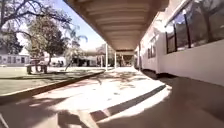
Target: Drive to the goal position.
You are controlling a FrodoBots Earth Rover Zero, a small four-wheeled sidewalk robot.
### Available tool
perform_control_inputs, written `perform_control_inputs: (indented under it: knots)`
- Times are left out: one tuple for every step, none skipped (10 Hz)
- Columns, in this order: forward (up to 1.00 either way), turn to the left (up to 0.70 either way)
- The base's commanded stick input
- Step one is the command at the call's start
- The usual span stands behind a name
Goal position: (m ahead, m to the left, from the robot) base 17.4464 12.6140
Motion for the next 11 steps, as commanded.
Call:
perform_control_inputs:
  knots:
    - [0.7,0.0]
    - [0.7,0.0]
    - [0.7,0.0]
    - [0.7,0.0]
    - [0.7,0.0]
    - [0.7,0.0]
    - [0.7,0.0]
    - [0.7,0.0]
    - [0.7,0.0]
    - [0.7,0.0]
    - [0.7,0.0]
